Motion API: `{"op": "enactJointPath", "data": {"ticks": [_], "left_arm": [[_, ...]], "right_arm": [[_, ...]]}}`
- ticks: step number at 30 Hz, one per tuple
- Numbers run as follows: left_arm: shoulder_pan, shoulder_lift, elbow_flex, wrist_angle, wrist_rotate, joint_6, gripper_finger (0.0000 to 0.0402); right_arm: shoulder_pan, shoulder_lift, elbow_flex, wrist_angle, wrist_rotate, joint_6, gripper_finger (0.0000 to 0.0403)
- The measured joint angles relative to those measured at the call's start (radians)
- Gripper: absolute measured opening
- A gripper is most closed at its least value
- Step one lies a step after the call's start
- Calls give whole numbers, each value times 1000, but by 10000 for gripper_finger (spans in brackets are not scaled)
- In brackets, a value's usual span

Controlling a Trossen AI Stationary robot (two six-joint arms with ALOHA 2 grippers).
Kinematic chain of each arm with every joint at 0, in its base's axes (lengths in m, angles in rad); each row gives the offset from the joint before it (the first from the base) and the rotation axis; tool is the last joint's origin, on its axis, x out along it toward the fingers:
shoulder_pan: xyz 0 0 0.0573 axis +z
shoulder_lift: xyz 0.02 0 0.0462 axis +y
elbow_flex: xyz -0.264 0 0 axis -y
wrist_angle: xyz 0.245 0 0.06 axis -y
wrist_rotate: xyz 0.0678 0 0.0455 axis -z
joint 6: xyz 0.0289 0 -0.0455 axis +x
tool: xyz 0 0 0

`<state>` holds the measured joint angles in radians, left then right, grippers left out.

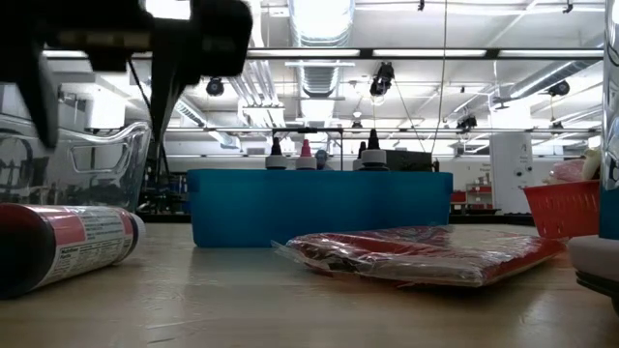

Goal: Pick & Place Food Item
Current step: Put the pink food coloring bottle into the blue bin

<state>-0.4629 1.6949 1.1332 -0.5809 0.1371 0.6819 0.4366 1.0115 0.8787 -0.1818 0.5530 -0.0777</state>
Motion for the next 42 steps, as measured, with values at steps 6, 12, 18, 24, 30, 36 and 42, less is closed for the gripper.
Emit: {"op": "enactJointPath", "data": {"ticks": [6, 12, 18, 24, 30, 36, 42], "left_arm": [[0, 74, 11, -48, 1, 0, 243], [0, 106, 10, -57, 0, 0, 243], [1, 109, 10, -56, 0, 19, 243], [5, 124, 8, -39, -3, 28, 243], [5, 146, 8, -40, 1, 33, 243], [5, 171, 10, -32, 16, 29, 243], [5, 176, 7, -22, -10, 30, 235]], "right_arm": [[0, 0, 0, -2, -1, -1, 235], [0, 0, 0, -1, -3, -4, 235], [0, 0, 0, -1, -4, -4, 235], [0, 0, 0, -1, -3, -4, 235], [0, 0, 0, 2, -3, -9, 235], [0, 0, 0, 2, -3, -12, 235], [0, -3, 0, 4, -3, -12, 235]]}}
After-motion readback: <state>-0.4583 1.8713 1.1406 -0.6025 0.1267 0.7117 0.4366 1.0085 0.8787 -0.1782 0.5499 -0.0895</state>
